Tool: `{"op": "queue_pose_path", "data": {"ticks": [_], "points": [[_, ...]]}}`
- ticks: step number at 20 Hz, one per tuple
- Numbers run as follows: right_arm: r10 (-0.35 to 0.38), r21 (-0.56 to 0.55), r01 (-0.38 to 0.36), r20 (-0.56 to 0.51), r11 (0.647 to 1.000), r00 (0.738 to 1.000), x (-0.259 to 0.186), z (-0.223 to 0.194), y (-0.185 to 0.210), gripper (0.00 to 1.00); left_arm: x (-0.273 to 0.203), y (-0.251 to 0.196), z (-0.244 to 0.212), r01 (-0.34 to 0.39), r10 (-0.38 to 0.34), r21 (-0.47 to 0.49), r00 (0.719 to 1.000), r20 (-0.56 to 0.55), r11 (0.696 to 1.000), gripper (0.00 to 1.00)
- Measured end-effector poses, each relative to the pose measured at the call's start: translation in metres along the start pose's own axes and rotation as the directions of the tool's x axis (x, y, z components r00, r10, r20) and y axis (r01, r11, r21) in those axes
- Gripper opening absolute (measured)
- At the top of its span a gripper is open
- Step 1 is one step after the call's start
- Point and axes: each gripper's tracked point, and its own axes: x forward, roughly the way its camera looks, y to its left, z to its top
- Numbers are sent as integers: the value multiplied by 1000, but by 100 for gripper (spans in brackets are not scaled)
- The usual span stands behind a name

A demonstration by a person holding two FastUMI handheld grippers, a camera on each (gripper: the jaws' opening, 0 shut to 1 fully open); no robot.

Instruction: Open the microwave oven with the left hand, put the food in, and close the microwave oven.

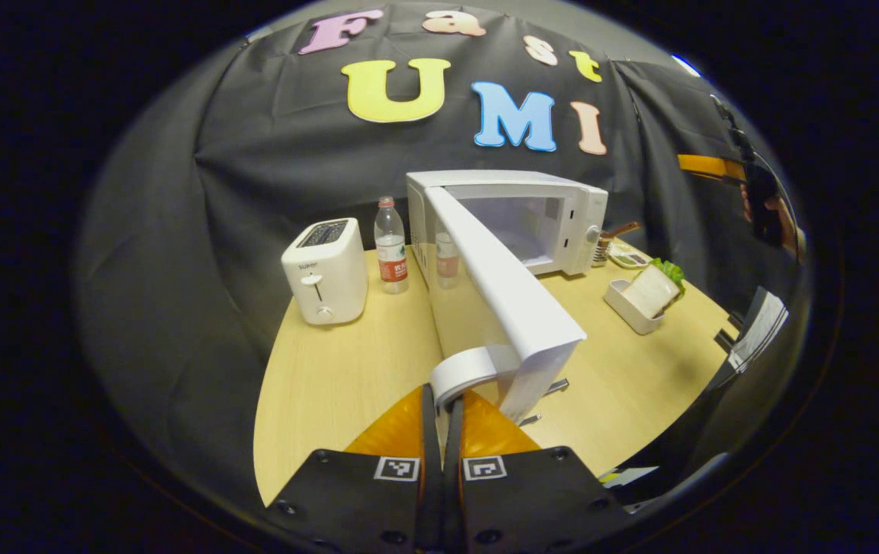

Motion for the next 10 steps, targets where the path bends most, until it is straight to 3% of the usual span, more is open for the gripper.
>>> {"op": "queue_pose_path", "data": {"ticks": [3, 6, 10], "points": [[-20, 4, 20, -20, 1000, 1000, 2, -6, -14, 99, 0, 3, 0, -20, 20, -4, 1000, 11, 1000, 7], [-29, -12, 28, -31, 1000, 999, 2, -13, -23, 98, -12, 6, -10, -30, 30, -28, 1000, 6, 999, 16], [-70, -4, 70, -118, 998, 990, 9, -50, -53, 98, -55, 9, -3, -127, 138, -147, 988, 71, 981, 39]]}}
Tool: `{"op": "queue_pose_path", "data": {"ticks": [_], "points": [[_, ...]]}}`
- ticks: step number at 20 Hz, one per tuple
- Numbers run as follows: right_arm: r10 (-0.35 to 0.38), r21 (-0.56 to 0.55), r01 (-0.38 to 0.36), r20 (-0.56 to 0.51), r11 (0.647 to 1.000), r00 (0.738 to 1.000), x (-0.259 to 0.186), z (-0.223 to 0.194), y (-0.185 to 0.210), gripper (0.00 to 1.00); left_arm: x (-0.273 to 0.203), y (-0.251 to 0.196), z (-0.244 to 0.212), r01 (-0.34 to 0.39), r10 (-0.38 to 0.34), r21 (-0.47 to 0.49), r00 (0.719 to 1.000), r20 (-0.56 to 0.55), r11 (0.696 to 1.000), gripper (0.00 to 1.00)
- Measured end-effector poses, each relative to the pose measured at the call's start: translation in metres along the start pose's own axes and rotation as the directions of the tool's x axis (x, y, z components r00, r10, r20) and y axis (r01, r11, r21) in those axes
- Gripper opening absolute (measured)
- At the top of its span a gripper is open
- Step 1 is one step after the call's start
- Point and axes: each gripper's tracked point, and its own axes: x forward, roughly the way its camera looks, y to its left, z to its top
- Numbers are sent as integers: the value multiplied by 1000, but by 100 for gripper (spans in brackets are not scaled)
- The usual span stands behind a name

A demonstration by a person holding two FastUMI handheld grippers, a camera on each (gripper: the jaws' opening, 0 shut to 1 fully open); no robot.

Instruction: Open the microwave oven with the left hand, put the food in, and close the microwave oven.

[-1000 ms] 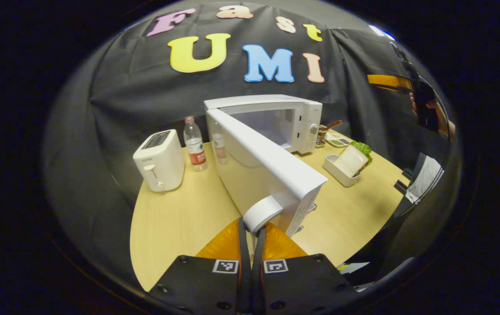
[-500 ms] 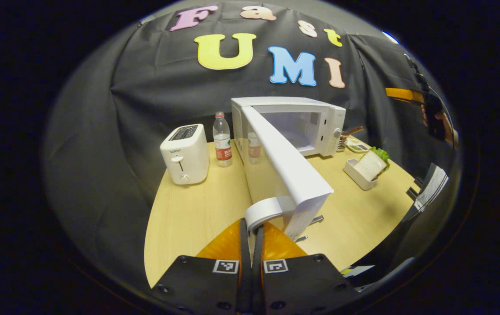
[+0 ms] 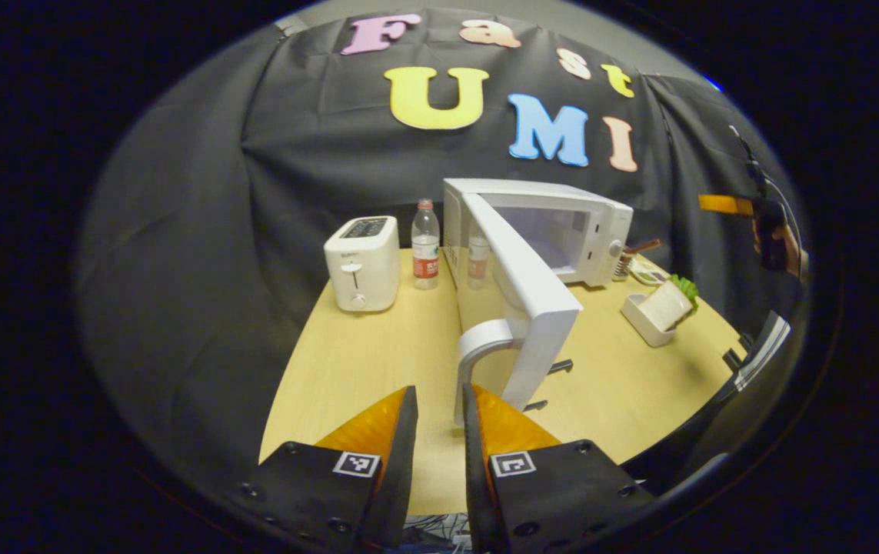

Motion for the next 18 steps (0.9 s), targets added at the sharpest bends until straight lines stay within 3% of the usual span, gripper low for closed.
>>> {"op": "queue_pose_path", "data": {"ticks": [1, 3, 5, 6, 8, 11, 14, 18], "points": [[-8, 23, 9, -38, 1000, 999, 4, -14, -8, 98, -13, -10, 18, -11, 14, -49, 998, 63, 999, 34], [4, 99, 7, -115, 995, 993, 7, -42, -18, 99, -35, -38, 60, -20, 39, -98, 981, 190, 995, 43], [19, 164, 8, -166, 986, 986, 12, -61, -23, 98, -48, -47, 104, -105, 134, -112, 943, 305, 988, 79], [24, 183, 12, -193, 983, 981, 14, -72, -27, 99, -46, -60, 123, -107, 144, -125, 928, 345, 986, 96], [45, 224, 14, -257, 974, 965, 17, -97, -28, 99, -47, -94, 169, -66, 118, -136, 897, 425, 989, 96], [66, 270, 32, -346, 962, 936, 17, -136, -30, 98, -48, -138, 231, -21, 59, -79, 853, 518, 997, 96], [92, 337, 57, -412, 940, 906, 22, -172, -25, 99, -42, -166, 285, -34, 66, -66, 805, 589, 997, 96], [129, 438, 102, -467, 893, 875, 32, -204, -23, 99, -29, -217, 305, 66, -9, -71, 793, 609, 995, 96]]}}
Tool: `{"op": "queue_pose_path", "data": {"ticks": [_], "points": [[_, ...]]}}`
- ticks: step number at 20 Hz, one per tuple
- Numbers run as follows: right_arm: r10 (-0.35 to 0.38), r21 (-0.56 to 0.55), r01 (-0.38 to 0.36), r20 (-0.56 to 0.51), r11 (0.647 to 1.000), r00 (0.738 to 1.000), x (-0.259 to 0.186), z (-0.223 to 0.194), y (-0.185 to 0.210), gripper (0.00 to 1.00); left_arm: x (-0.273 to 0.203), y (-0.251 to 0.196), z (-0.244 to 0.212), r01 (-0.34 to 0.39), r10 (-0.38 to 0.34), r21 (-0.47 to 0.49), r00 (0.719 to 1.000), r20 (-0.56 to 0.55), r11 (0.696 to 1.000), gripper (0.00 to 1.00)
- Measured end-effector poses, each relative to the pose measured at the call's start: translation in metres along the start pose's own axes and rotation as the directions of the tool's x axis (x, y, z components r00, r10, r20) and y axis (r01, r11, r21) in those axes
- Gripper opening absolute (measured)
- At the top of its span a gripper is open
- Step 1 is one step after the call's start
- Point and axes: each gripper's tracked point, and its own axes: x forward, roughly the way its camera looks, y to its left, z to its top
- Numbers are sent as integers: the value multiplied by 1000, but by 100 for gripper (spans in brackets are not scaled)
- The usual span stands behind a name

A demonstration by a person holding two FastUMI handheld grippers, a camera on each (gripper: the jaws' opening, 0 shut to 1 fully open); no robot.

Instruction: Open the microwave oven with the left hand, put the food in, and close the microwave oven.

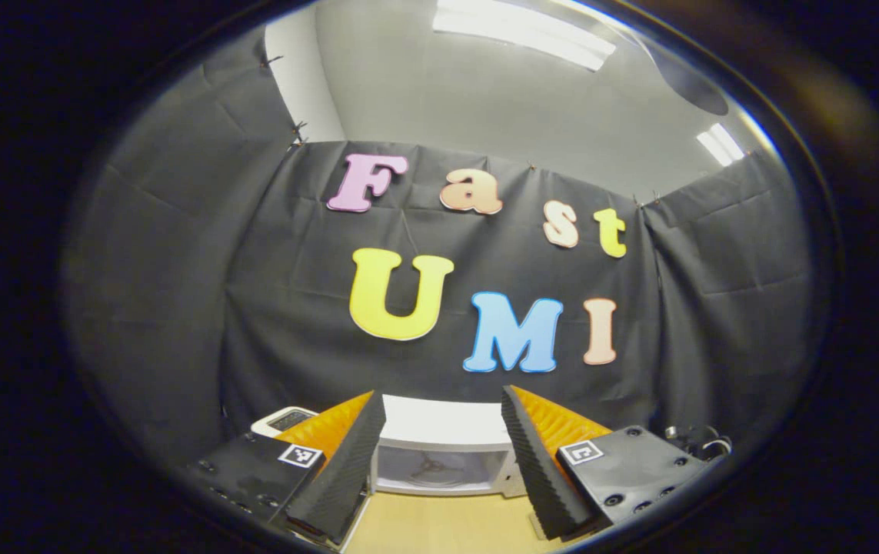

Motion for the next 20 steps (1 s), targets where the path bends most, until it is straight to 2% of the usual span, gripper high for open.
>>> {"op": "queue_pose_path", "data": {"ticks": [1, 4, 5, 7, 9, 12, 15, 17, 20], "points": [[6, 36, -5, -14, 999, 1000, 4, -2, -2, 99, 4, -6, -3, 14, -14, -1, 1000, -8, 1000, 94], [25, 102, -21, -40, 995, 999, 17, -9, -3, 99, 12, -10, -19, 8, -8, 3, 998, -63, 1000, 97], [30, 109, -25, -46, 994, 998, 21, -11, -3, 87, 14, -10, -22, 5, -5, -6, 997, -73, 1000, 97], [70, 145, -62, -53, 988, 996, 24, -9, 3, 74, 15, -8, -25, -4, 3, -19, 996, -87, 1000, 96], [113, 189, -106, -28, 976, 993, 22, -5, 9, 47, 13, 4, -28, -34, 34, -5, 995, -99, 999, 96], [138, 194, -131, -23, 972, 990, 18, -4, 11, 19, 13, 9, -27, -53, 52, -4, 993, -103, 999, 96], [138, 176, -140, 24, 974, 990, 7, 6, 16, 19, 11, 7, -23, -52, 52, 0, 994, -93, 999, 96], [189, 197, -200, 71, 960, 979, -8, 19, 31, 19, 10, 4, -23, -44, 45, 8, 995, -94, 999, 96], [303, 245, -327, 130, 913, 944, -25, 34, 60, 19, 8, -4, -24, -26, 28, 21, 995, -94, 999, 96]]}}
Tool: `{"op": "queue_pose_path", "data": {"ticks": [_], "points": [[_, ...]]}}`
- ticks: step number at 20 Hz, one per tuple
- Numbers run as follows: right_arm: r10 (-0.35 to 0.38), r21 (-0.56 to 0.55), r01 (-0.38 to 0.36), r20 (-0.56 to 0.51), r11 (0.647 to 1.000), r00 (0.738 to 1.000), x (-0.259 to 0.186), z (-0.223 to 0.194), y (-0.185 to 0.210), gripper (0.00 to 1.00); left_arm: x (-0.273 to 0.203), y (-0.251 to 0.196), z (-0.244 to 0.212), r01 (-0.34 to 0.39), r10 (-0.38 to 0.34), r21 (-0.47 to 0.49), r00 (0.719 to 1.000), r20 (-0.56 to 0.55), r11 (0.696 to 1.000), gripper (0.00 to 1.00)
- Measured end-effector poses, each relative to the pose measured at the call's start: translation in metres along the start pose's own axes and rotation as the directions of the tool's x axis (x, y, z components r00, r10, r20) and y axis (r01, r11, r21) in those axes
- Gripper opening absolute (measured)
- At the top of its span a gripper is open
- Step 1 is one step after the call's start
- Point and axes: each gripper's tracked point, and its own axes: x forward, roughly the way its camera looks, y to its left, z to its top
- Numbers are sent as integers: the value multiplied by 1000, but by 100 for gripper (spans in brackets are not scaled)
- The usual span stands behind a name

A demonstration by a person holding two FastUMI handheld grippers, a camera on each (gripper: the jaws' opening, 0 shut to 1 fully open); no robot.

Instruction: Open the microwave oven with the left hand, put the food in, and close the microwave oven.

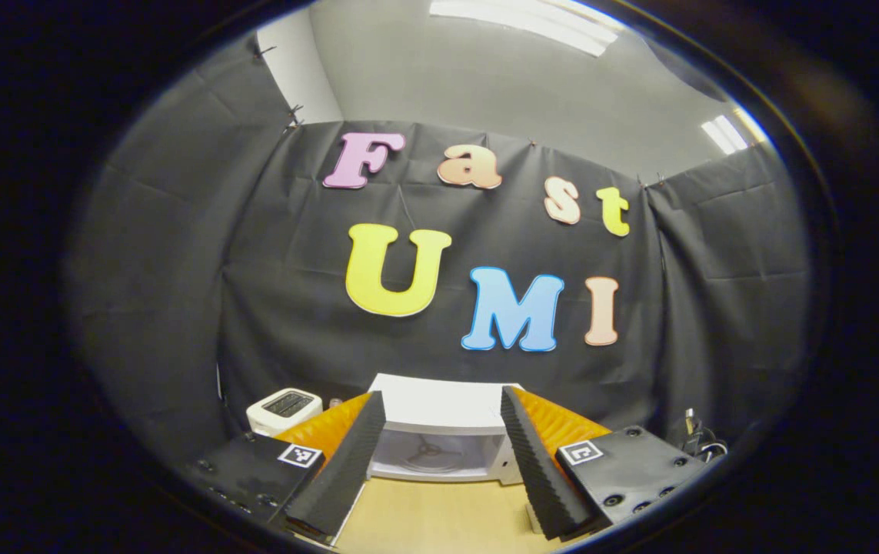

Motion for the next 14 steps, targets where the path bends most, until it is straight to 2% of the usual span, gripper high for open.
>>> {"op": "queue_pose_path", "data": {"ticks": [3, 6, 10, 14], "points": [[140, 122, -145, 50, 982, 989, 3, 10, 41, 19, -2, -4, 9, 3, -4, 21, 1000, 19, 1000, 96], [219, 244, -232, 80, 941, 972, 15, 14, 68, 19, -6, -10, 12, 17, -17, 31, 1000, 26, 999, 96], [244, 360, -268, 111, 893, 963, 42, 17, 94, 19, -13, -8, 12, 7, -8, 23, 1000, 24, 1000, 95], [208, 402, -246, 134, 882, 969, 81, 17, 110, 19, -25, 5, 9, -24, 24, 21, 1000, 12, 999, 96]]}}
